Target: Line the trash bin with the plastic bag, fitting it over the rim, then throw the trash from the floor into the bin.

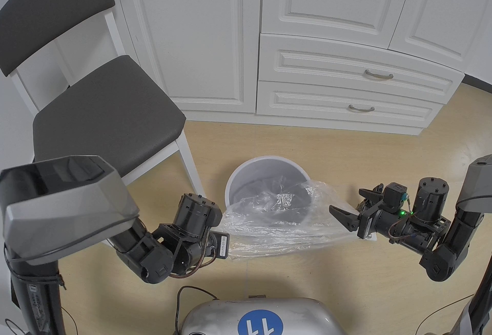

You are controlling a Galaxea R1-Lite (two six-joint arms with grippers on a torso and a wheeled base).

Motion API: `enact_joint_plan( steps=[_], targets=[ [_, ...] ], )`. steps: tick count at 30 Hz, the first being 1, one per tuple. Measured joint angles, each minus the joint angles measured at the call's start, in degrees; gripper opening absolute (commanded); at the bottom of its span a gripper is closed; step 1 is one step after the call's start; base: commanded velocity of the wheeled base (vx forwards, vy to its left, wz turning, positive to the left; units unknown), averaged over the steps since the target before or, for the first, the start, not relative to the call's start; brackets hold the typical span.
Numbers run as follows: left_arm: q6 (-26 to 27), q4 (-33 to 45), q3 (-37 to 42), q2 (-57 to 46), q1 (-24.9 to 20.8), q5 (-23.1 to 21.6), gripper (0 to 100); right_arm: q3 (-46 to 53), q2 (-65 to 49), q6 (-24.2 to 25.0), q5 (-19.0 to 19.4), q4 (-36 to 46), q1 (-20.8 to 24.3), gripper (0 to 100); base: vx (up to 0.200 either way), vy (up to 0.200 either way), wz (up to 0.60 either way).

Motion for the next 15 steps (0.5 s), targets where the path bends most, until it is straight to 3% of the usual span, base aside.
enact_joint_plan(
  steps=[15],
  targets=[
    [-1.51,-10.89,-5.85,10.61,5.02,0.49,0,-2.21,5.33,-2.01,-9.55,-0.02,7.52,100,0.000,0.000,0.00]
  ],
)
